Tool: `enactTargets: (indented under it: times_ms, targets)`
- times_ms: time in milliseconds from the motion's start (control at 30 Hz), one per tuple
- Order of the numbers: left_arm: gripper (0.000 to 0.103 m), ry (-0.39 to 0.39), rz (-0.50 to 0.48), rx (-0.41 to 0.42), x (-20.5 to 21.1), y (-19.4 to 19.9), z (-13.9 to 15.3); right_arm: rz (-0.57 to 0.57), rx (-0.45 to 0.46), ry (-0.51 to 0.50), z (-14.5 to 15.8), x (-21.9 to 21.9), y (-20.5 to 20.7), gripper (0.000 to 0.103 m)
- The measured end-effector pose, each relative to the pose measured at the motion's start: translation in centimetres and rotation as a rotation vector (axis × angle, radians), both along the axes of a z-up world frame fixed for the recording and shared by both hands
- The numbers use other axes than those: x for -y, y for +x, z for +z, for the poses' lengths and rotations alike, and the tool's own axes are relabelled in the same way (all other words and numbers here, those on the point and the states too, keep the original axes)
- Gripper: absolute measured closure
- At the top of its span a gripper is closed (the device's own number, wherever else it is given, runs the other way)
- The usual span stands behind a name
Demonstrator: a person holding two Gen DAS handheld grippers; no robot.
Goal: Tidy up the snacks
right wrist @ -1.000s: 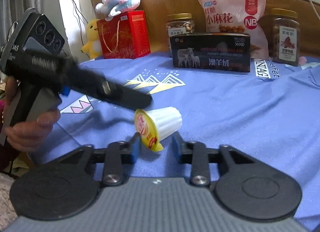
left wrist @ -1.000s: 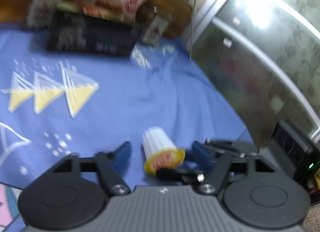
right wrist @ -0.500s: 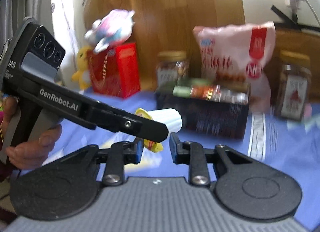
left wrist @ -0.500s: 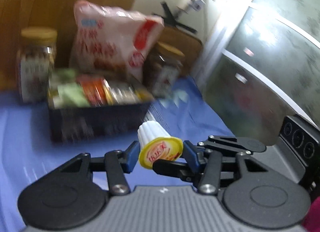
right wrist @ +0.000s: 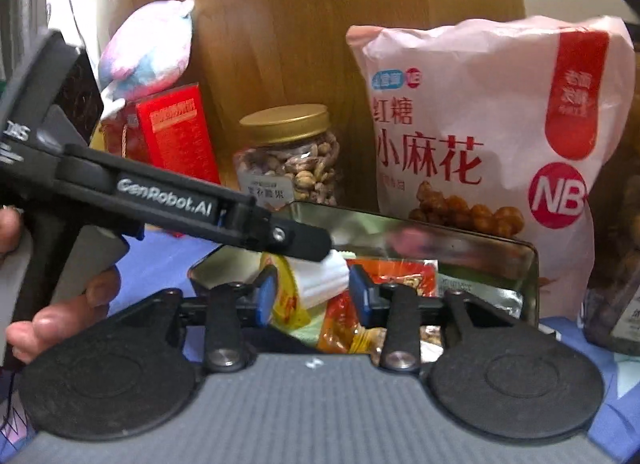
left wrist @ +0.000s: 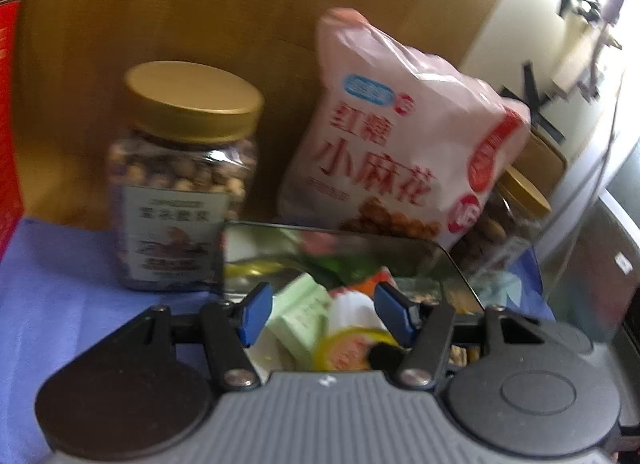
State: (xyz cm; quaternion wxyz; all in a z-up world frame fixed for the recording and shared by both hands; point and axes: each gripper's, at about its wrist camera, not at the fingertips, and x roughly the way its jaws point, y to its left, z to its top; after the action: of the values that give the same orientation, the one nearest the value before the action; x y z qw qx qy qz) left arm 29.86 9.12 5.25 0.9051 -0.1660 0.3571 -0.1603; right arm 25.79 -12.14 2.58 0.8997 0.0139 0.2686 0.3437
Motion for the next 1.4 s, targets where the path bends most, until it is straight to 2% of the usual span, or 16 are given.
enactTargets:
  times_ms: [33, 100, 233, 300, 433, 567, 633, 700, 833, 1000, 1067, 1400]
  targets:
    - [0.045, 0.0, 0.009, 0.013, -0.2, -0.4, 0.3, -0.012, -0.003, 0.028, 0.2, 0.7, -0.2, 0.059]
    - [0.039, 0.026, 0.031, 0.04, -0.3, -1.3, 1.3, -0.043, -0.009, 0.079, 0.6, 2.3, -0.9, 0.059]
    - [0.036, 0.12, 0.054, 0.103, 1.1, -4.6, 3.4, -0.127, -0.037, 0.183, 1.2, 5.9, -3.1, 0.059]
    - [0.025, 0.174, 0.063, 0.125, 2.3, -6.1, 4.2, -0.174, -0.061, 0.241, 1.0, 7.6, -4.7, 0.058]
    - [0.024, 0.312, 0.075, 0.183, 5.3, -10.6, 5.2, -0.256, -0.117, 0.359, 0.1, 10.4, -8.5, 0.057]
    - [0.022, 0.358, 0.058, 0.197, 7.6, -14.3, 5.0, -0.317, -0.172, 0.438, -0.7, 11.8, -12.3, 0.057]
    - [0.018, 0.372, 0.051, 0.194, 8.6, -16.3, 4.6, -0.345, -0.186, 0.451, -0.9, 12.2, -14.0, 0.055]
    - [0.005, 0.372, 0.049, 0.198, 9.2, -18.3, 4.0, -0.362, -0.198, 0.456, -1.0, 12.5, -15.7, 0.053]
    - [0.001, 0.4, 0.068, 0.208, 9.8, -21.3, 3.0, -0.367, -0.194, 0.435, -0.9, 12.2, -18.3, 0.052]
    - [0.0, 0.431, 0.094, 0.196, 9.5, -23.6, 2.2, -0.37, -0.181, 0.414, -0.8, 11.7, -20.6, 0.051]
    - [0.0, 0.445, 0.11, 0.193, 9.2, -24.3, 1.9, -0.37, -0.169, 0.41, -0.7, 11.4, -21.1, 0.044]
    - [0.0, 0.452, 0.192, 0.126, 7.1, -25.9, 0.1, -0.33, -0.138, 0.381, 0.1, 9.3, -22.3, 0.032]
